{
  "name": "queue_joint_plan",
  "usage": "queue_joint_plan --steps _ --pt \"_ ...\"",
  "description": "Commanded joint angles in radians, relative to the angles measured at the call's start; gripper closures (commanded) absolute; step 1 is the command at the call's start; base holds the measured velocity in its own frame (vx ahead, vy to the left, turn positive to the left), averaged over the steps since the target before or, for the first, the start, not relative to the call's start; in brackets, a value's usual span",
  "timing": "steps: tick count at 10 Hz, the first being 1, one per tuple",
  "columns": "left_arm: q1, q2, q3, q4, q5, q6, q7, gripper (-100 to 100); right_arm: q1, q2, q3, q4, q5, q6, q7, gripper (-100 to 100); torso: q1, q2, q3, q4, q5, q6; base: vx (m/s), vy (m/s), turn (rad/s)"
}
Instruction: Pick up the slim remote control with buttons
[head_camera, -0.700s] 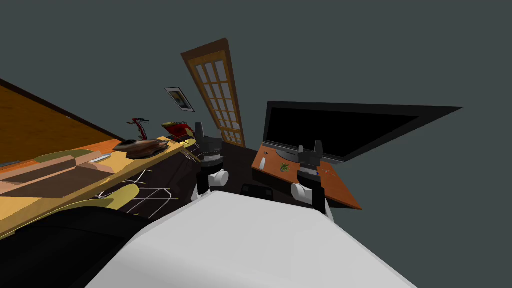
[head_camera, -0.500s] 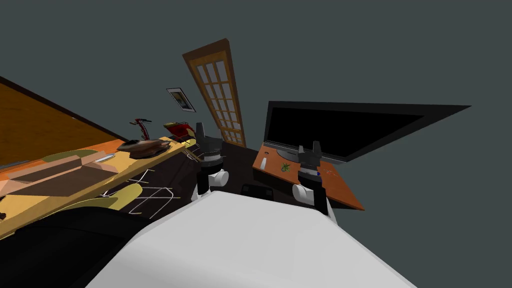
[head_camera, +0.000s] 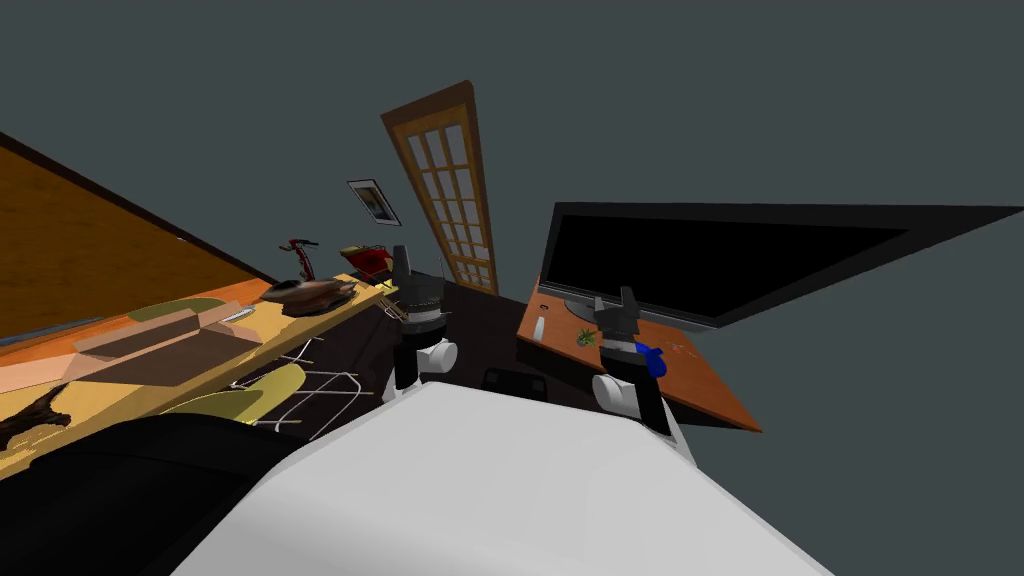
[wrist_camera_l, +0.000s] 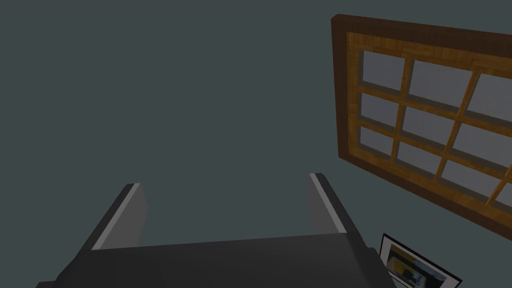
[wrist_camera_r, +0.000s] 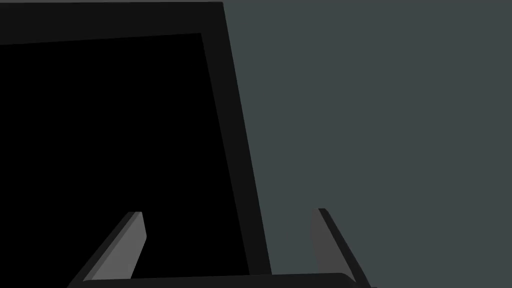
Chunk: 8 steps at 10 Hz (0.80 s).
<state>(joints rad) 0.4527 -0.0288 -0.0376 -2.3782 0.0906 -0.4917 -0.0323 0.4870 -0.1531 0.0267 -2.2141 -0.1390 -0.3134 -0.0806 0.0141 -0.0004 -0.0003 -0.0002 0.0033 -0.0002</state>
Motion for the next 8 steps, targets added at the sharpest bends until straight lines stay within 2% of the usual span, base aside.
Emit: queue_joint_plan --steps 1,5,8 --pt "0.0 0.0 0.0 0.0 0.0 0.0 0.0 0 0.007 -0.029 -0.002 0.02 -0.03 0.026 -0.025 -100 0.0 0.0 0.0 0.0 0.0 0.0 0.002 0.234 0.047" --pt "0.0 0.0 0.0 0.0 0.0 0.0 0.0 0 0.033 -0.091 -0.021 0.066 -0.121 0.123 -0.098 -100 0.004 -0.002 -0.001 0.0 0.001 0.0 0.031 0.264 0.039" --pt "0.0 0.0 0.0 0.0 0.0 0.0 0.0 0 0.055 -0.13 -0.045 0.121 -0.198 0.218 -0.164 -100 0.001 -0.005 -0.003 -0.001 0.0 0.0 0.101 0.224 0.015"
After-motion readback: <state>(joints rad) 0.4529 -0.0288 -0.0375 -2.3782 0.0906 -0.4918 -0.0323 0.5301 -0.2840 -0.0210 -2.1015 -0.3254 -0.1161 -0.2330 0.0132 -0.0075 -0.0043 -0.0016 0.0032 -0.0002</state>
